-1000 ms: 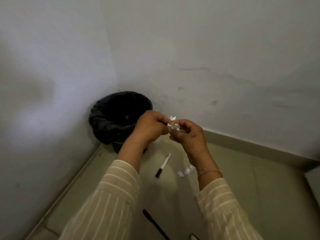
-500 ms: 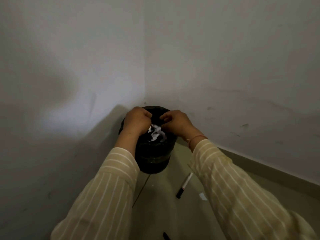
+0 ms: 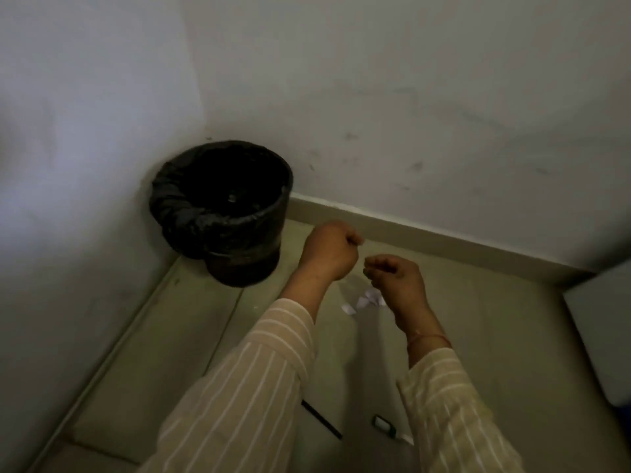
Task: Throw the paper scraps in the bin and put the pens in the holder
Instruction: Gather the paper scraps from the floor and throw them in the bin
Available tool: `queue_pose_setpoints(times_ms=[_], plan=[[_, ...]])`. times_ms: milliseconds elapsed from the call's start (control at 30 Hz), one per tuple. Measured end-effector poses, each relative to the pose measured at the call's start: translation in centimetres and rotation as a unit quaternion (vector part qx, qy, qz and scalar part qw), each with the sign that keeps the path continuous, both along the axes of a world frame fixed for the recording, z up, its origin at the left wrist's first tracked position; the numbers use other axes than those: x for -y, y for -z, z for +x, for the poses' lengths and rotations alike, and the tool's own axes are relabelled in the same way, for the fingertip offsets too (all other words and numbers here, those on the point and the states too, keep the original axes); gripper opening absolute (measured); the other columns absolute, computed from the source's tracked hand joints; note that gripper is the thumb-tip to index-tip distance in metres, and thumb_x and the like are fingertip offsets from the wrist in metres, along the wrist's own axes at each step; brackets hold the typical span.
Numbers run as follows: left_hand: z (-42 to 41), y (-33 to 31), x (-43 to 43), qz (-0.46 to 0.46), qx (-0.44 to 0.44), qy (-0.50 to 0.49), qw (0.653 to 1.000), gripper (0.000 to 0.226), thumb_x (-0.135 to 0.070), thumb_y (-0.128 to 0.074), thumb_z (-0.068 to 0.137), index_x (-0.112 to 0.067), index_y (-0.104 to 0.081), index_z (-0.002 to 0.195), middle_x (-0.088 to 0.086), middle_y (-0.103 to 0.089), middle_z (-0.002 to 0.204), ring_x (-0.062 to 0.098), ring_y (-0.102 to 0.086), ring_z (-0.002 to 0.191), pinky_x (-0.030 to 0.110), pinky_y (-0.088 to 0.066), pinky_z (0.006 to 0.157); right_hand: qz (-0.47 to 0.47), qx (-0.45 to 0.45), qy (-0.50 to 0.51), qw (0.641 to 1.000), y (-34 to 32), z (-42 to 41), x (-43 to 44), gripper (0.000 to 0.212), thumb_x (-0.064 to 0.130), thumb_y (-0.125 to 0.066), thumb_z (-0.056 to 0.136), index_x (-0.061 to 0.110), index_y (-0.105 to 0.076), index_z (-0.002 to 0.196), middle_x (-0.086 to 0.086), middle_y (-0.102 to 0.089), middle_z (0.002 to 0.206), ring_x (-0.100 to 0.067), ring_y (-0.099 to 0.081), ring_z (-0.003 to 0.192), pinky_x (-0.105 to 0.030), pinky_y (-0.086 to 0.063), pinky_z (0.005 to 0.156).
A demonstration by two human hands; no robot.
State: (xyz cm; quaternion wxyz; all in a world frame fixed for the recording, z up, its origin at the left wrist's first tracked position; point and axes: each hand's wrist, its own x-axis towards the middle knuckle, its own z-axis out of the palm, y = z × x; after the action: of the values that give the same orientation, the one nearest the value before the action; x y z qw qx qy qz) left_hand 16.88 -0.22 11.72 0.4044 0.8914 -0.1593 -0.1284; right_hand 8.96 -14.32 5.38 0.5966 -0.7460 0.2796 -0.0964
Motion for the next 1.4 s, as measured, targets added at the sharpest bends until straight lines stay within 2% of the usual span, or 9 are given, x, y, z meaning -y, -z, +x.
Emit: queue_pose_setpoints(times_ms=[200, 333, 433, 633, 767, 933, 1100, 1267, 1400], plan=[[-4.3, 9.1, 2.2, 0.087, -0.095, 0.04, 0.991, 0.034, -0.023, -0.063, 0.095, -0.021, -0.073, 0.127, 0.004, -0.068, 0.138, 0.023, -0.06, 0.132, 0.032, -0.038, 0.119, -0.155, -0.12, 0.0, 0.981, 6.9, -6.6, 2.8, 0.042, 0.0, -0.066, 0.083, 0.014, -0.075, 0.122, -0.007, -0.074, 0.125, -0.024, -0.067, 0.119, -0.032, -0.049, 0.105], [-5.8, 12.1, 3.2, 0.122, -0.123, 0.044, 0.984, 0.042, -0.015, -0.059, 0.093, -0.022, -0.066, 0.134, 0.006, -0.065, 0.141, 0.027, -0.06, 0.13, 0.031, -0.046, 0.107, -0.178, -0.164, 0.01, 0.97, 9.5, -9.5, 2.0, 0.049, -0.004, -0.056, 0.086, 0.006, -0.066, 0.133, -0.016, -0.066, 0.137, -0.031, -0.059, 0.13, -0.021, -0.036, 0.107], [-6.1, 13.0, 4.0, 0.129, -0.129, 0.041, 0.982, 0.05, -0.009, -0.057, 0.092, -0.018, -0.061, 0.141, 0.008, -0.062, 0.144, 0.029, -0.058, 0.132, 0.032, -0.046, 0.106, -0.208, -0.17, -0.06, 0.961, 11.0, -10.5, 0.0, 0.05, 0.008, -0.049, 0.088, 0.004, -0.063, 0.136, -0.018, -0.063, 0.138, -0.036, -0.056, 0.132, -0.034, -0.04, 0.114], [-6.7, 13.7, 5.2, 0.102, -0.162, 0.046, 0.98, 0.057, -0.011, -0.06, 0.091, -0.016, -0.057, 0.147, 0.007, -0.054, 0.154, 0.027, -0.053, 0.14, 0.031, -0.041, 0.114, -0.208, -0.114, -0.056, 0.97, 9.6, -6.6, 0.4, 0.052, 0.007, -0.054, 0.087, 0.01, -0.062, 0.139, -0.01, -0.065, 0.138, -0.026, -0.059, 0.129, -0.029, -0.043, 0.108], [-6.4, 14.4, 4.3, 0.076, -0.15, 0.006, 0.986, 0.047, -0.015, -0.06, 0.091, -0.017, -0.065, 0.139, 0.006, -0.065, 0.143, 0.028, -0.061, 0.131, 0.034, -0.047, 0.109, -0.228, -0.122, -0.086, 0.962, 9.0, -2.5, 2.2, 0.034, 0.002, -0.054, 0.086, 0.005, -0.063, 0.118, -0.012, -0.065, 0.122, -0.032, -0.061, 0.115, -0.028, -0.046, 0.091], [-5.4, 15.4, 2.9, 0.078, -0.129, -0.044, 0.988, 0.061, -0.001, -0.057, 0.086, -0.021, -0.062, 0.143, 0.001, -0.059, 0.15, 0.022, -0.056, 0.137, 0.02, -0.038, 0.11, -0.239, -0.149, -0.159, 0.946, 11.0, -2.6, 1.3, 0.054, 0.006, -0.05, 0.087, 0.006, -0.057, 0.14, -0.018, -0.064, 0.131, -0.034, -0.059, 0.123, -0.039, -0.05, 0.103], [-4.4, 16.3, 3.4, 0.094, -0.124, -0.044, 0.987, 0.07, -0.008, -0.074, 0.083, -0.021, -0.055, 0.149, 0.002, -0.06, 0.149, 0.02, -0.057, 0.136, 0.023, -0.042, 0.107, -0.192, -0.085, -0.05, 0.976, 11.7, -3.5, 1.3, 0.048, -0.006, -0.055, 0.085, 0.002, -0.066, 0.131, -0.017, -0.068, 0.13, -0.033, -0.062, 0.122, -0.021, -0.039, 0.099], [-3.2, 17.8, 4.0, 0.106, -0.093, -0.055, 0.988, 0.042, -0.021, -0.07, 0.084, -0.015, -0.068, 0.126, 0.009, -0.072, 0.126, 0.017, -0.053, 0.139, 0.012, -0.025, 0.104, -0.229, -0.089, -0.103, 0.964, 11.0, -1.8, 3.2, 0.054, 0.004, -0.069, 0.084, 0.001, -0.06, 0.138, -0.021, -0.061, 0.14, -0.035, -0.056, 0.131, -0.031, -0.038, 0.111], [-3.2, 17.2, 4.6, 0.129, -0.043, -0.042, 0.99, 0.052, -0.028, -0.069, 0.092, -0.016, -0.057, 0.141, 0.017, -0.049, 0.152, 0.028, -0.041, 0.149, 0.032, -0.042, 0.108, -0.268, -0.079, -0.183, 0.943, 11.1, 0.4, 3.0, 0.044, 0.012, -0.073, 0.084, 0.003, -0.065, 0.127, -0.017, -0.066, 0.129, -0.039, -0.06, 0.121, -0.042, -0.048, 0.102]])
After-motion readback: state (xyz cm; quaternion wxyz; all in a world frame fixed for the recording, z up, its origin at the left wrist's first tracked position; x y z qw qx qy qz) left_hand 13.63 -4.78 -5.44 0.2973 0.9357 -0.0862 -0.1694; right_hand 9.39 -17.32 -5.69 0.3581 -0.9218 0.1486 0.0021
